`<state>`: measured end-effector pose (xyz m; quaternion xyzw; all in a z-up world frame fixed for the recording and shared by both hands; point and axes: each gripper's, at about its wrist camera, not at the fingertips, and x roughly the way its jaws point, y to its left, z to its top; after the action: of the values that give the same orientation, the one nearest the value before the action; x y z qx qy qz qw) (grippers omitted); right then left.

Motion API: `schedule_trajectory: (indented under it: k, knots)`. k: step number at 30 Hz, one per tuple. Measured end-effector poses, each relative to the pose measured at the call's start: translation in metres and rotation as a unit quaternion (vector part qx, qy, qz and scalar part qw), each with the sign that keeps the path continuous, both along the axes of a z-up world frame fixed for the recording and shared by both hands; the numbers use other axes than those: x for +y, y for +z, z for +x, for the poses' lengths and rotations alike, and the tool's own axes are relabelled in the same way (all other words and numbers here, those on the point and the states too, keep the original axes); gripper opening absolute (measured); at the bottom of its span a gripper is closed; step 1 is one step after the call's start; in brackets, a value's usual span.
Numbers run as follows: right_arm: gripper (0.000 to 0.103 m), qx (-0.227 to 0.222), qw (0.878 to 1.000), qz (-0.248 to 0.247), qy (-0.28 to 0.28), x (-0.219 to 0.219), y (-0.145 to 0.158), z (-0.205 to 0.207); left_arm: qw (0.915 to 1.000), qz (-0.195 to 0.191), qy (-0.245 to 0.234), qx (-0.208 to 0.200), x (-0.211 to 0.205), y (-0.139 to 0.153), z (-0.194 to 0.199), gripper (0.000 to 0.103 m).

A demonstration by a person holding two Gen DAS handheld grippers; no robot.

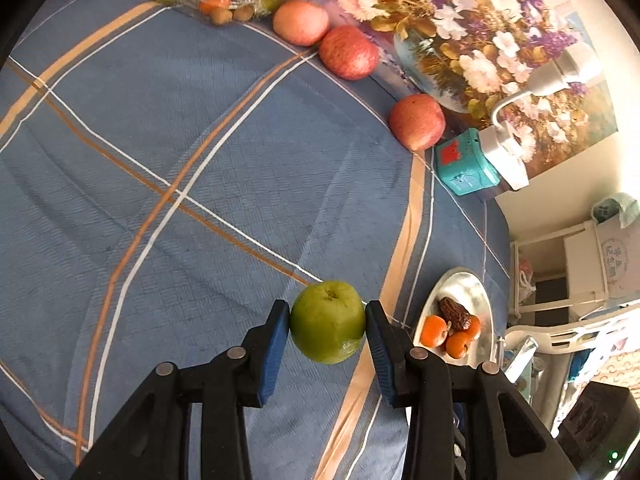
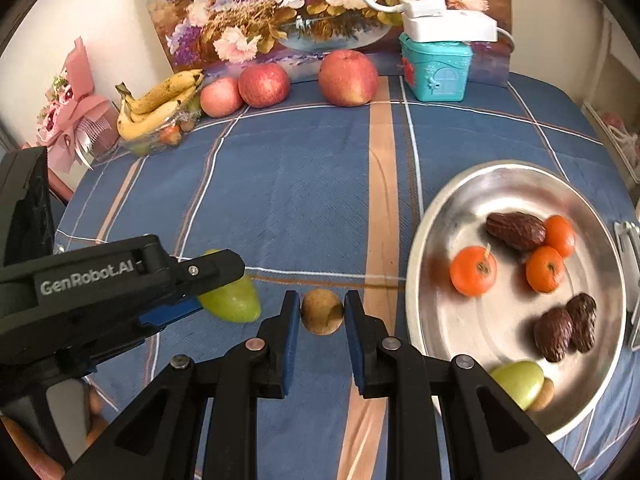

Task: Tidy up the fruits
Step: 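Carry the pear with the left tool while the right tool carries the brown fruit, both releasing into the plate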

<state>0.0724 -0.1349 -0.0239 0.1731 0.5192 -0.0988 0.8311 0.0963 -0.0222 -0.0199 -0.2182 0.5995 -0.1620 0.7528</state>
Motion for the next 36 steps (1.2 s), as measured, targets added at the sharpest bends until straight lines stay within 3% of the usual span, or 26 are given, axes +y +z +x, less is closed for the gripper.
schedule_trajectory:
  k: [16, 27, 36]
  knots:
    - [0.024, -0.006, 0.999, 0.008, -0.040, -0.022, 0.009, -0.018, 0.9994, 0.012, -0.021, -0.027, -0.017, 0.013, -0.004, 0.041]
    - [0.024, 0.011, 0.993, -0.028, -0.116, -0.070, 0.010, -0.034, 0.9958, 0.020, -0.084, -0.032, -0.061, 0.016, -0.021, 0.041]
    - [0.024, 0.014, 0.979, -0.021, -0.203, -0.112, 0.010, -0.057, 0.9847, 0.025, -0.161, -0.061, -0.112, 0.017, -0.045, 0.041]
